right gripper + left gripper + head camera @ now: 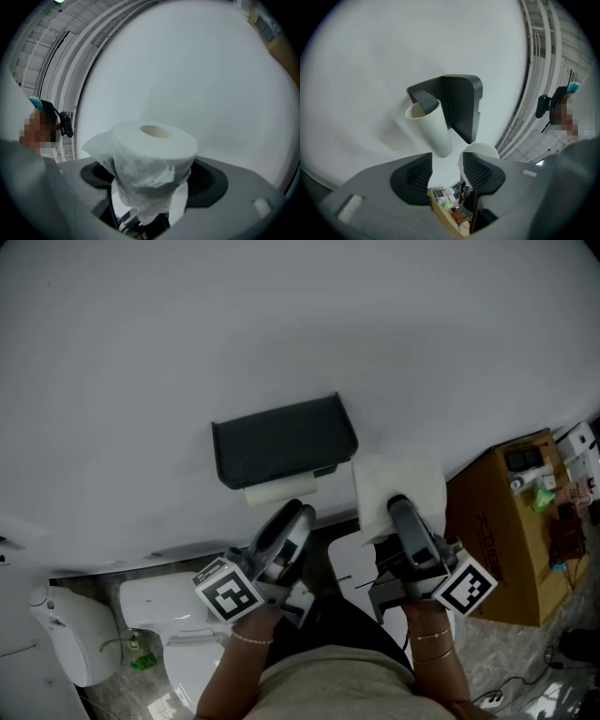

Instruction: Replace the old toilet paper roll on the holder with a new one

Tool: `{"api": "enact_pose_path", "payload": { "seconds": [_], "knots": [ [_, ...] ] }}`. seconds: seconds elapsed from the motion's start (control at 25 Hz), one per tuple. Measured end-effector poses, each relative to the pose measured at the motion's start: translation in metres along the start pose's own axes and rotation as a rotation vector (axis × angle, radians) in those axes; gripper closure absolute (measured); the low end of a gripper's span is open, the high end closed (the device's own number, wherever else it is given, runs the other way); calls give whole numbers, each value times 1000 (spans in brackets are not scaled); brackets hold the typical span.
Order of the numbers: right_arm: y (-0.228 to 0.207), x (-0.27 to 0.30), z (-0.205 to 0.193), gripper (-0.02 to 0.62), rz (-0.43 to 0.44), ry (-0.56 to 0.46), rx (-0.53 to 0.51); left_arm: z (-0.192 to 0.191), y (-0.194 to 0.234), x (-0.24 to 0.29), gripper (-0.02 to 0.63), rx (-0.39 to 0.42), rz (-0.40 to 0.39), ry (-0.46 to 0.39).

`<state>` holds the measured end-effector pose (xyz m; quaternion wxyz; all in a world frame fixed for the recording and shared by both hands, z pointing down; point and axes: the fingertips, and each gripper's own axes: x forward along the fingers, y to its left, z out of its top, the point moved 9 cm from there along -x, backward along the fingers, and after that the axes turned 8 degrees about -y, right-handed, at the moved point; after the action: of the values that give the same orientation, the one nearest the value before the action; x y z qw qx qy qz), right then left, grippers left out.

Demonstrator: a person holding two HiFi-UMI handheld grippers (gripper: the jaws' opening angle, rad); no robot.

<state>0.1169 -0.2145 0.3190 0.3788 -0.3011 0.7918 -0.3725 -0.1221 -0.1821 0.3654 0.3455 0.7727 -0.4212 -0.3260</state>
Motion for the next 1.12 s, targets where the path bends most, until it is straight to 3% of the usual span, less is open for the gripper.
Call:
{"api": "enact_pose_path", "payload": {
  "seconds": [0.12, 0.28, 0.64, 1.0, 1.12],
  "knots": [
    [-2, 2, 2, 146, 3, 7, -6, -1, 3, 1, 361, 4, 40, 0],
    [-6, 5, 3, 146, 1, 21, -13, 5, 5, 2, 305, 16, 79, -61],
    [-14, 10, 12, 146, 4, 7, 6, 19, 12, 4, 298, 25, 111, -234],
    [-16, 15, 14, 146, 10, -2, 11, 22, 14, 8, 304, -15, 81, -255],
    [-18, 15, 14, 146, 5, -4, 15, 19, 16, 10, 364, -42, 74, -253]
  ]
}}
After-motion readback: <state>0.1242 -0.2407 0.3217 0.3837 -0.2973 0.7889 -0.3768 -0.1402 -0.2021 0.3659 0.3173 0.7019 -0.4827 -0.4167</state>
